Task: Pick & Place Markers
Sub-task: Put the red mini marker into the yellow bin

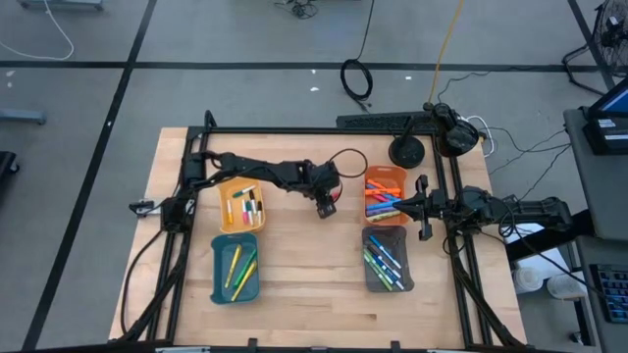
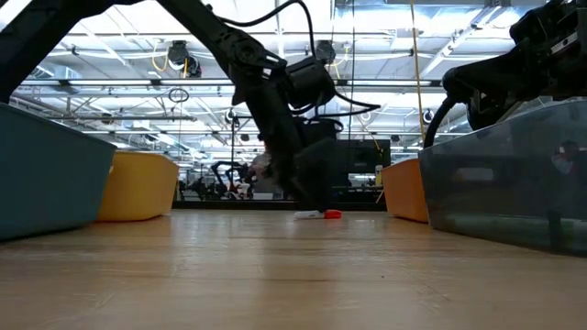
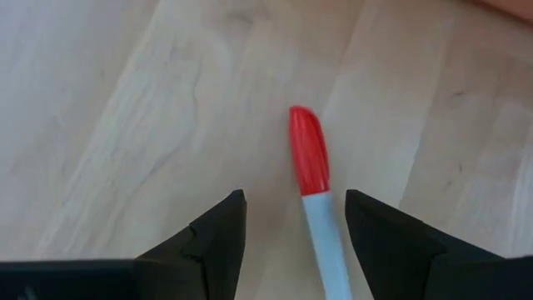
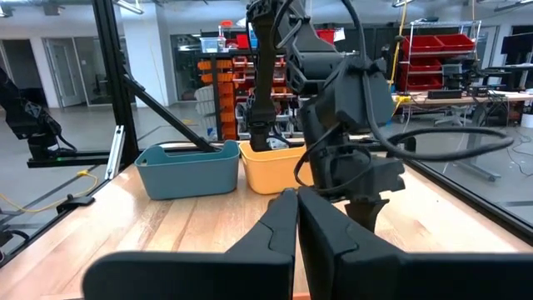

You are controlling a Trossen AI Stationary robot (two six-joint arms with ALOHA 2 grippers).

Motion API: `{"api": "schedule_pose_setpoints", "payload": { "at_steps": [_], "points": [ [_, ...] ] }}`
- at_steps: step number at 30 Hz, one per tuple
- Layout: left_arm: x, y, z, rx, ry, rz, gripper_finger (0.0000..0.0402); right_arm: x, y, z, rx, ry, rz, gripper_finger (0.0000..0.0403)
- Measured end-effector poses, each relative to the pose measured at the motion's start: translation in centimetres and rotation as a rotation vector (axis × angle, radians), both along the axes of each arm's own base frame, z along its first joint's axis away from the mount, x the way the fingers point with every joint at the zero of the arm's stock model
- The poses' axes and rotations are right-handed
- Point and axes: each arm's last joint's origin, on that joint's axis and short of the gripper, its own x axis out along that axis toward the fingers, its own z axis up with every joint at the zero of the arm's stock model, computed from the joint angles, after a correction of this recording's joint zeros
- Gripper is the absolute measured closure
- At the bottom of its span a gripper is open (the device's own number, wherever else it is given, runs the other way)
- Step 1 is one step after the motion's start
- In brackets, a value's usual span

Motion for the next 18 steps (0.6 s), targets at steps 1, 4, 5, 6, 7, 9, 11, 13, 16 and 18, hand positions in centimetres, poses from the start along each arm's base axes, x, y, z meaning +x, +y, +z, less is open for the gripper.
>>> {"api": "schedule_pose_setpoints", "payload": {
  "at_steps": [1,4,5,6,7,9,11,13,16,18],
  "points": [
    [-0.1,-0.1,-0.2,0.000,0.002,-0.002,0.0195,0.0,0.0,0.0,0.000,0.000,0.000,0.0399],
    [-0.3,-0.4,-0.9,0.001,-0.016,-0.010,0.0195,0.0,0.0,0.0,0.000,0.000,0.000,0.0399],
    [-0.3,-0.5,-1.1,0.003,-0.025,-0.013,0.0195,0.0,0.0,0.0,0.000,0.001,0.000,0.0399],
    [-0.3,-0.6,-1.2,-0.001,-0.040,-0.018,0.0195,0.0,0.0,0.0,0.000,0.000,0.000,0.0399],
    [-0.3,-0.6,-1.3,-0.006,-0.058,-0.025,0.0195,0.0,0.0,0.0,0.000,0.001,0.000,0.0399],
    [-0.4,-0.8,-1.6,-0.006,-0.076,-0.031,0.0195,0.0,0.0,0.0,0.000,0.001,0.000,0.0399],
    [-0.4,-0.9,-1.8,-0.005,-0.093,-0.035,0.0195,0.0,0.0,0.0,0.000,0.000,0.000,0.0399],
    [-0.4,-1.0,-1.8,-0.001,-0.097,-0.043,0.0195,0.0,0.0,0.0,0.000,0.001,0.000,0.0399],
    [-0.4,-1.0,-1.8,0.027,-0.090,-0.049,0.0195,0.0,0.0,0.0,0.000,0.001,0.000,0.0399],
    [-0.4,-1.0,-1.9,0.048,-0.080,-0.037,0.0196,0.0,0.0,0.0,0.000,0.001,0.000,0.0399]
  ]
}}
